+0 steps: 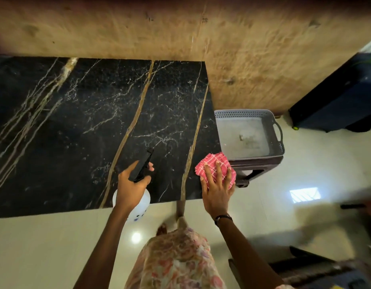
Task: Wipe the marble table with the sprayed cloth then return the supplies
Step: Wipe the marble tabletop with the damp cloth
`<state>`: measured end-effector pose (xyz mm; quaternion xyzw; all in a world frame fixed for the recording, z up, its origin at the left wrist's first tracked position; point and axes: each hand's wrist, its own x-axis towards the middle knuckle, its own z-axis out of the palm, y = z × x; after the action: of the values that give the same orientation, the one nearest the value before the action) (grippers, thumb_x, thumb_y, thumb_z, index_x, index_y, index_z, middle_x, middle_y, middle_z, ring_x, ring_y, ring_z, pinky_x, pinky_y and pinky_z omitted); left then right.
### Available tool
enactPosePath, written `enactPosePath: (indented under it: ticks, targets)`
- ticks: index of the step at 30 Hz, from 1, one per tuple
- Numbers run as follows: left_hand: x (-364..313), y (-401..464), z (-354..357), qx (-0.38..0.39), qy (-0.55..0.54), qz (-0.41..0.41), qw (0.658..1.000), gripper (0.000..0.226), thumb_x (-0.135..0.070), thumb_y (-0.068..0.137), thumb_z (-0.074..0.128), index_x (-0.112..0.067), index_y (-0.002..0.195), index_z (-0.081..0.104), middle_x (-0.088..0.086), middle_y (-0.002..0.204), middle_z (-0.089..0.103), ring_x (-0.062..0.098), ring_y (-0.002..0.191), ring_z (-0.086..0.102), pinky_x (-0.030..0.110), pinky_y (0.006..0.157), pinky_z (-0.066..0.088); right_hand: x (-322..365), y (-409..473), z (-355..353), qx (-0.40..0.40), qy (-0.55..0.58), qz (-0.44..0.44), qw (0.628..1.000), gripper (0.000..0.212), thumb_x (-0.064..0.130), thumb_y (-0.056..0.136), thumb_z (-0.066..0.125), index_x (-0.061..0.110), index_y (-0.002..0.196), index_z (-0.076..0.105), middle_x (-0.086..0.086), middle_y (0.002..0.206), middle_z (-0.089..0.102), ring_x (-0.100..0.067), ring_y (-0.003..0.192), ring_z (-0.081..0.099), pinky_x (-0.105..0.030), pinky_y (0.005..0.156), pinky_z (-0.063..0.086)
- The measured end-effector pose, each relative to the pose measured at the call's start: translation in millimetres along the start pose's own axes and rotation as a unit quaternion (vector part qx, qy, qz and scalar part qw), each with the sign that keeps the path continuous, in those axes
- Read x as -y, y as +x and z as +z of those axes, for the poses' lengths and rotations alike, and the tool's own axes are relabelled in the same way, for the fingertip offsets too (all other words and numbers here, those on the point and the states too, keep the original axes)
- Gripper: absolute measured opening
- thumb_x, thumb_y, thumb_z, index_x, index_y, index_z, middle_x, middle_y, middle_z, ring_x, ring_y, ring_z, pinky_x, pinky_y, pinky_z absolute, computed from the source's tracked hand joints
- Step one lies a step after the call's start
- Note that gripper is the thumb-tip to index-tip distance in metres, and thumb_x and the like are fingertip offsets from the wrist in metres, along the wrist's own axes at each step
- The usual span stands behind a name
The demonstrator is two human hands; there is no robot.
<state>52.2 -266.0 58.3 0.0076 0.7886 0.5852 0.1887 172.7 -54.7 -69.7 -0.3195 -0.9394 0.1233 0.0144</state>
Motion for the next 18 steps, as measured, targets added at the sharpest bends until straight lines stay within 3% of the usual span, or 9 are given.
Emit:
enactPosePath:
  ticks: [2, 4, 6, 9, 12, 15, 18]
  targets:
    - [5.4, -12.6, -1.5, 0.003, -0.003, -0.010, 1.000, 0.039, 0.009, 0.082, 0.059, -0.029, 0.085, 0.066, -0.013, 0.074, 0.070, 0.004, 0.070, 0.062, 0.052, 0.088, 0.049, -1.7, -27.1, 1.8, -0.005, -0.001, 0.001, 1.000, 0.052, 0.055, 0.095, 0.022, 0.038, 0.144, 0.027, -0.003, 0.156, 0.024, -0.038, 0.144, 0.008, -0.067, 0.107, 0.016]
    - [8.9, -21.7, -1.5, 0.008, -0.009, -0.005, 1.000, 0.038, 0.009, 0.082, 0.058, -0.027, 0.087, 0.067, -0.006, 0.085, 0.071, 0.009, 0.076, 0.062, 0.056, 0.090, 0.048, 0.2, -46.2, 2.1, 0.004, -0.014, -0.002, 1.000, 0.053, 0.056, 0.096, 0.018, 0.038, 0.145, 0.025, -0.003, 0.156, 0.024, -0.037, 0.144, 0.008, -0.067, 0.107, 0.014]
    - [11.8, -29.8, -1.3, 0.016, -0.009, -0.001, 1.000, 0.036, 0.011, 0.080, 0.056, -0.022, 0.090, 0.068, 0.001, 0.091, 0.071, 0.007, 0.069, 0.060, 0.059, 0.086, 0.048, 1.3, -53.7, -0.4, 0.016, -0.023, -0.013, 1.000, 0.053, 0.057, 0.096, 0.017, 0.037, 0.144, 0.027, -0.004, 0.155, 0.026, -0.037, 0.144, 0.010, -0.067, 0.106, 0.014]
    - [14.2, -38.5, 0.6, 0.028, -0.012, 0.002, 1.000, 0.039, 0.012, 0.079, 0.055, -0.024, 0.089, 0.068, -0.002, 0.089, 0.071, -0.001, 0.060, 0.057, 0.042, 0.072, 0.048, -1.7, -38.9, -7.4, 0.034, -0.018, 0.000, 0.999, 0.054, 0.058, 0.093, 0.024, 0.037, 0.142, 0.033, -0.005, 0.155, 0.028, -0.042, 0.141, 0.019, -0.065, 0.103, 0.020]
    - [13.7, -44.6, 2.7, 0.038, -0.016, 0.009, 0.999, 0.041, 0.011, 0.079, 0.055, -0.028, 0.086, 0.067, -0.002, 0.089, 0.071, -0.003, 0.057, 0.056, 0.023, 0.062, 0.041, -4.9, -11.1, -22.4, 0.045, 0.049, 0.097, 0.993, 0.056, 0.055, 0.095, 0.031, 0.033, 0.146, 0.029, -0.012, 0.154, 0.026, -0.047, 0.128, 0.036, -0.060, 0.093, 0.042]
    - [16.2, -48.1, 2.1, 0.037, -0.019, 0.005, 0.999, 0.041, 0.010, 0.079, 0.056, -0.029, 0.086, 0.066, 0.000, 0.089, 0.070, -0.002, 0.055, 0.054, 0.020, 0.057, 0.040, -8.2, 4.3, -28.7, 0.053, 0.098, 0.174, 0.978, 0.059, 0.050, 0.097, 0.033, 0.029, 0.150, 0.017, -0.020, 0.137, 0.039, -0.045, 0.115, 0.047, -0.051, 0.086, 0.048]
    - [20.6, -51.8, -1.1, 0.022, -0.026, -0.001, 0.999, 0.040, 0.010, 0.080, 0.055, -0.028, 0.086, 0.067, -0.003, 0.088, 0.069, -0.002, 0.056, 0.054, 0.019, 0.057, 0.040, -5.4, -22.9, -20.9, 0.006, 0.074, 0.149, 0.986, 0.054, 0.042, 0.098, 0.039, 0.026, 0.148, 0.026, -0.021, 0.140, 0.038, -0.045, 0.112, 0.048, -0.049, 0.084, 0.050]
